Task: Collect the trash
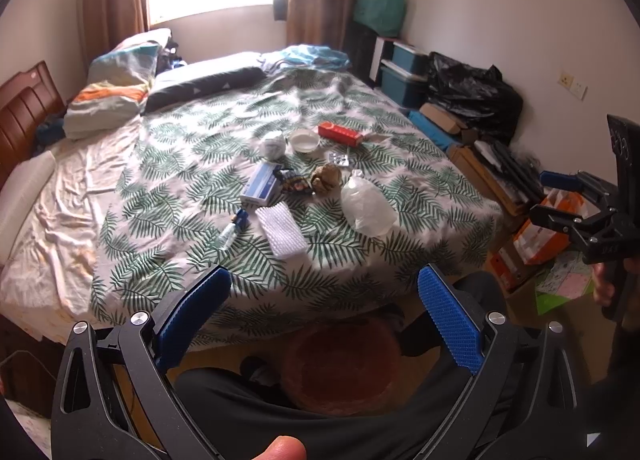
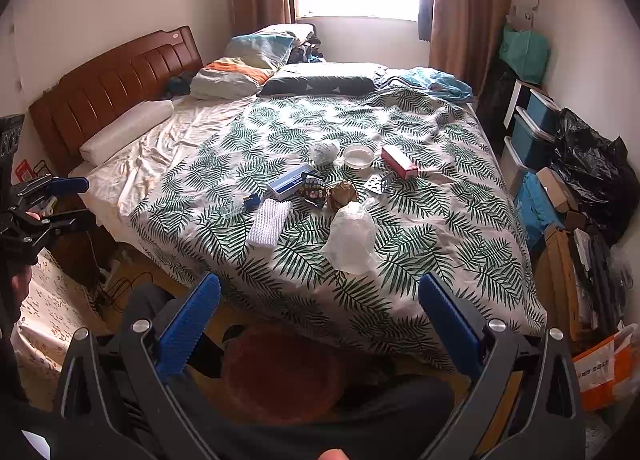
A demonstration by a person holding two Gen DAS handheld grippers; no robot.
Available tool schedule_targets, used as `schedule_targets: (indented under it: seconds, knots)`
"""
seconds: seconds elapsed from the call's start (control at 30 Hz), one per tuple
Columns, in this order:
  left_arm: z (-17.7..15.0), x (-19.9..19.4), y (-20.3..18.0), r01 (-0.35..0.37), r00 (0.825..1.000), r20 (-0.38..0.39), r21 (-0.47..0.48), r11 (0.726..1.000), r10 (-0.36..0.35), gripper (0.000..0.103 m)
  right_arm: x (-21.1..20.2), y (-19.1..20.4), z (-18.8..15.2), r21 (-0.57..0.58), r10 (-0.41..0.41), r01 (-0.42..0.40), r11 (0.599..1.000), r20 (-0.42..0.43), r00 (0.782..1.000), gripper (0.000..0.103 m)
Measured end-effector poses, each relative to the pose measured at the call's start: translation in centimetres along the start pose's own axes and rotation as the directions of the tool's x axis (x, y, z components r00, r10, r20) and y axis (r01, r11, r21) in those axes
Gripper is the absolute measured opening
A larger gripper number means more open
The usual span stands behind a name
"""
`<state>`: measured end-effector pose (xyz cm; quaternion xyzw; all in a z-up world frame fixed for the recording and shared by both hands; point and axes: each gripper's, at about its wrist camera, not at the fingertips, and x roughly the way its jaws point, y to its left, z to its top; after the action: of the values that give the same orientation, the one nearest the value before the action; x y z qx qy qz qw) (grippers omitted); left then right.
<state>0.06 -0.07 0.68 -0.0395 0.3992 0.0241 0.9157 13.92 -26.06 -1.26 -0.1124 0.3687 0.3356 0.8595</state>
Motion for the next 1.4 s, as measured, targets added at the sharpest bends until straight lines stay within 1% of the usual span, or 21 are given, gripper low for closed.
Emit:
schedule_targets:
  seconds: [0.27, 1.4]
  knots:
    - [-0.08, 0.26, -0.05, 0.010, 1.000, -0.004, -0.001, 1.000, -0.010, 0.097, 0.02, 0.10, 0.05, 0.000, -0.001, 0.001, 1.000, 0.000, 1.000, 0.098]
    - [0.00, 0.21, 0.54, 0.005, 1.000, -0.003, -0.008, 1.000, -0.006, 0.097, 0.49, 0.17, 0.15, -0.010, -0.002, 0.002, 1.000, -0.005, 1.000, 0.098]
